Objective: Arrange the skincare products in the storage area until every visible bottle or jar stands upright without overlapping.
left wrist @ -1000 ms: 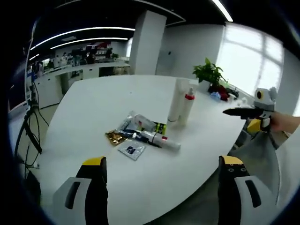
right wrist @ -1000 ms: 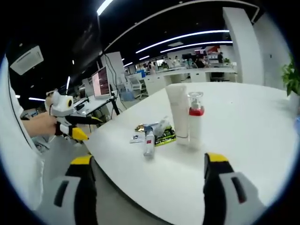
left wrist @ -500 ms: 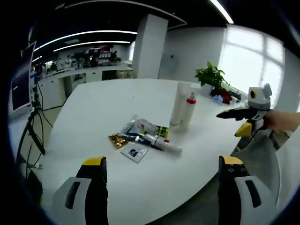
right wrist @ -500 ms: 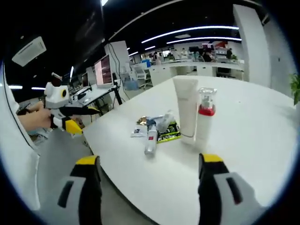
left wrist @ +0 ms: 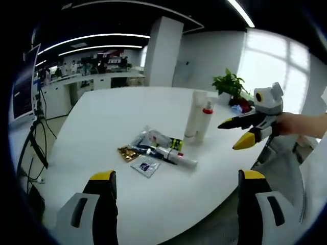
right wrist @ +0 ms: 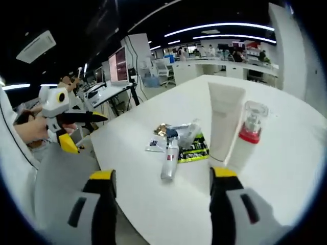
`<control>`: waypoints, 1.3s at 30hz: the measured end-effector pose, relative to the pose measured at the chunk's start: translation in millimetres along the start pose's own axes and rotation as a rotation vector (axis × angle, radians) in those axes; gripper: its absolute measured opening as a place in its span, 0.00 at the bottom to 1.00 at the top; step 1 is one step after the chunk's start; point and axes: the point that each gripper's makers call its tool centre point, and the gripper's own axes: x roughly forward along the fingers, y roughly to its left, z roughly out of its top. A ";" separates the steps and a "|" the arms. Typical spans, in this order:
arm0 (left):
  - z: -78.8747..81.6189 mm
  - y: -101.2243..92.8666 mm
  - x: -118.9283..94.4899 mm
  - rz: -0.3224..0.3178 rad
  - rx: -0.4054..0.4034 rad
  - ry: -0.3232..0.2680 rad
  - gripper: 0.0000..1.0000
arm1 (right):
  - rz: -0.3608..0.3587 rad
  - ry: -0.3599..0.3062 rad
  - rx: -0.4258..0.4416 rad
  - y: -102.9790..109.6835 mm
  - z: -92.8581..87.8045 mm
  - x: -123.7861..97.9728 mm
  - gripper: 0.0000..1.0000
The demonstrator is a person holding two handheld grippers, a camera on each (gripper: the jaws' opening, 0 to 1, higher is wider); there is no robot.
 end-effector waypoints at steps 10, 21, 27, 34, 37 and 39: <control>0.0 -1.6 0.4 -0.011 -0.002 -0.002 0.97 | 0.036 0.080 -0.019 7.2 -1.8 37.0 0.68; 0.9 1.1 0.2 -0.022 -0.013 -0.014 0.97 | 0.045 0.205 -0.105 9.6 -7.3 76.0 0.51; 1.4 2.4 0.5 -0.030 -0.029 -0.022 0.97 | 0.012 0.313 -0.132 1.1 -18.3 96.8 0.39; 1.0 1.8 1.2 -0.033 -0.030 -0.020 0.97 | -0.018 0.368 -0.132 -6.7 -21.1 116.4 0.34; 1.3 2.1 0.9 -0.033 -0.034 -0.022 0.97 | -0.037 0.405 -0.133 -11.6 -25.7 122.1 0.32; 1.6 2.1 0.7 -0.033 -0.035 -0.024 0.97 | -0.043 0.425 -0.135 -14.1 -28.7 125.3 0.32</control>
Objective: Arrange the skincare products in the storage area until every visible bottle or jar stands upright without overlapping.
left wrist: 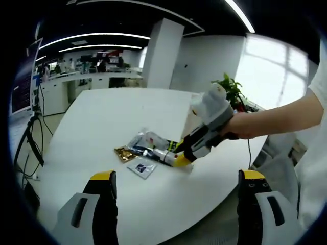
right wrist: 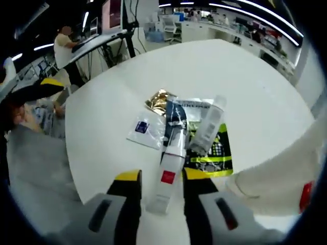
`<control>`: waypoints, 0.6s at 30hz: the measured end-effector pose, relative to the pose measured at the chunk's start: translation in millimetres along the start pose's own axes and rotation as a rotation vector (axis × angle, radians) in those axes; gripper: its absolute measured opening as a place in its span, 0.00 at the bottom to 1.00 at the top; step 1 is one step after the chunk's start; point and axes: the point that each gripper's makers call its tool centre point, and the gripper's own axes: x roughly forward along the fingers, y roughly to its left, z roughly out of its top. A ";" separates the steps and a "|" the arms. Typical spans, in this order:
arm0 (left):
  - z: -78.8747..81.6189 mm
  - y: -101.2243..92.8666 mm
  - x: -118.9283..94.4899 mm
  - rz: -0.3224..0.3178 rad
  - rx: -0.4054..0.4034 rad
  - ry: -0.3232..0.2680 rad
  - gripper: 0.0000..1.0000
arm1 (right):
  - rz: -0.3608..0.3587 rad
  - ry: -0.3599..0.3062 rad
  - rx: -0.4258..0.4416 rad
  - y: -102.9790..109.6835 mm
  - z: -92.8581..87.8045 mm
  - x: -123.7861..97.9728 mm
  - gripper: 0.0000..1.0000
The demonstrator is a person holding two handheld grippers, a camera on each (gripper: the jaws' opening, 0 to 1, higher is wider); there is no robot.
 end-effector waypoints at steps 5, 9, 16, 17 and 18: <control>0.0 0.6 0.2 0.002 -0.004 0.003 0.96 | -0.016 0.028 -0.002 -3.6 -4.4 6.8 0.28; 1.1 0.4 -0.4 0.001 -0.010 0.002 0.95 | -0.027 0.045 -0.018 -5.4 -8.1 11.6 0.23; 0.9 0.9 -1.0 0.002 -0.007 0.012 0.95 | -0.049 0.044 -0.060 -9.2 -8.5 10.1 0.19; 1.6 0.8 -1.2 0.002 -0.004 0.013 0.95 | -0.052 0.036 -0.089 -8.5 -8.0 7.7 0.18; 3.0 1.1 -1.7 0.005 -0.001 0.011 0.95 | -0.048 0.029 -0.094 -6.9 -7.7 6.2 0.18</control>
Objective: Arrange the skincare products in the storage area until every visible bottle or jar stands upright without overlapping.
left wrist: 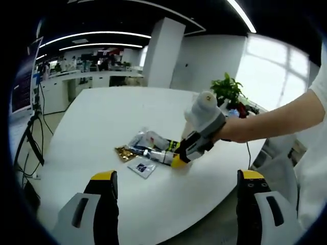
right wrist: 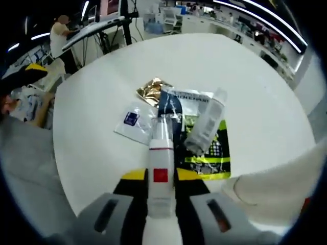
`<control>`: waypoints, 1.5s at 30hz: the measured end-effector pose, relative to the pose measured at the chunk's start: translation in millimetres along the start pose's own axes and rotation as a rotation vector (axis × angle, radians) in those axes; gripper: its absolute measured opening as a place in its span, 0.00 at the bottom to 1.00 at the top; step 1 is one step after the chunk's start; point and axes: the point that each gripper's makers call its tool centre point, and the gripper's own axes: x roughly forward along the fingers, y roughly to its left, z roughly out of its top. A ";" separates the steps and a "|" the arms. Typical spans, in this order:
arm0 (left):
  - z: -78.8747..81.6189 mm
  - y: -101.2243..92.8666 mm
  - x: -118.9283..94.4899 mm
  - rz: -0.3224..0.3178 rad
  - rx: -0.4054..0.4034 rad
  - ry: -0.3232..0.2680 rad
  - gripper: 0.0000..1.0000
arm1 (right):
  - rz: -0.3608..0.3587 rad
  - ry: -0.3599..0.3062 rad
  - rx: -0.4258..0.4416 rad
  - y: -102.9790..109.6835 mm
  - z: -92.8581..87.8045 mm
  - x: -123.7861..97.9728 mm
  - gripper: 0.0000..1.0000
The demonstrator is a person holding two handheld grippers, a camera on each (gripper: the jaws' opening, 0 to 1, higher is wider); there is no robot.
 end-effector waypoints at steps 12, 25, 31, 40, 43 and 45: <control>10.9 -9.6 1.8 -0.015 0.013 -0.014 0.95 | 0.001 -0.120 -0.010 13.1 8.3 -30.7 0.18; 31.7 -30.7 12.6 -0.065 0.034 -0.025 0.94 | -0.044 -0.319 0.156 18.1 6.7 -98.2 0.18; 41.0 -46.2 21.8 -0.115 0.028 -0.017 0.91 | -0.081 -0.449 0.193 17.4 13.6 -130.9 0.18; 62.3 -78.4 37.4 -0.206 -0.029 -0.042 0.85 | -0.123 -0.552 0.219 23.1 14.2 -162.3 0.18; 67.3 -86.7 43.9 -0.223 -0.035 -0.044 0.83 | -0.129 -0.582 0.220 24.9 13.1 -170.6 0.18; 68.9 -91.9 49.1 -0.229 -0.035 -0.041 0.81 | -0.133 -0.600 0.223 26.1 11.5 -175.7 0.18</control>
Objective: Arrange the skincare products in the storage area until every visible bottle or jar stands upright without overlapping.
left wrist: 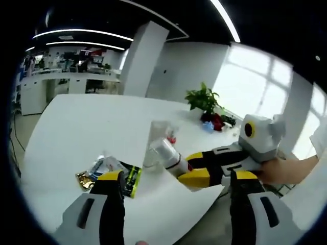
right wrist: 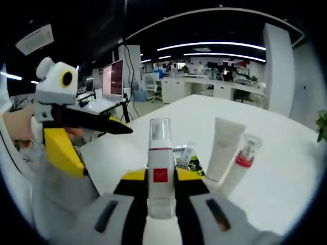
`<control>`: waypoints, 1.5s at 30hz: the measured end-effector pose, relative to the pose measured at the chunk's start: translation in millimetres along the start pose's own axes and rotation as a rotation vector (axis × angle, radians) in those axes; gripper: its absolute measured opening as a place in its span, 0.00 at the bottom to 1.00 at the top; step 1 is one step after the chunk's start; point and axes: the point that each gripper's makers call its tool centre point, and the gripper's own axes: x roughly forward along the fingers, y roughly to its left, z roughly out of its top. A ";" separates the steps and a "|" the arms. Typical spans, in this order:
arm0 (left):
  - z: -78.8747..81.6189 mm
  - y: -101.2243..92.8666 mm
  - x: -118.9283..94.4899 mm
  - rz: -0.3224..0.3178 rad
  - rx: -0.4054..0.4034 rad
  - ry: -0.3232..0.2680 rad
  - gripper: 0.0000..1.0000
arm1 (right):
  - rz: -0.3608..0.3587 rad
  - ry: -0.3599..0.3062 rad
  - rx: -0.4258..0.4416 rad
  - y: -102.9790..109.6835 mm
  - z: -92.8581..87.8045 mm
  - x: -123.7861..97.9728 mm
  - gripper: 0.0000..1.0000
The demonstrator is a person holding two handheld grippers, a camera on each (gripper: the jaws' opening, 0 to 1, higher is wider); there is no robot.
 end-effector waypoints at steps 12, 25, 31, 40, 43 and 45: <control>-5.4 -21.3 26.2 -0.060 -0.106 -0.003 0.55 | -0.004 -0.099 0.000 5.2 10.8 -22.8 0.18; -10.0 -30.6 35.3 -0.111 -0.244 -0.015 0.26 | 0.013 -0.103 -0.068 14.8 8.6 -31.5 0.18; -13.3 -37.5 35.9 -0.136 -0.233 0.003 0.22 | 0.003 -0.096 -0.079 15.0 4.4 -34.5 0.19; -7.7 -45.9 42.9 -0.161 -0.075 0.048 0.18 | 0.089 -0.082 -0.039 15.5 -7.1 -38.8 0.22; -0.1 -42.9 42.8 -0.169 0.000 0.068 0.18 | 0.117 -0.053 -0.031 10.1 -18.2 -44.2 0.25; 4.8 -38.3 43.0 -0.163 0.082 0.085 0.18 | 0.148 0.008 -0.070 8.2 -28.5 -51.6 0.30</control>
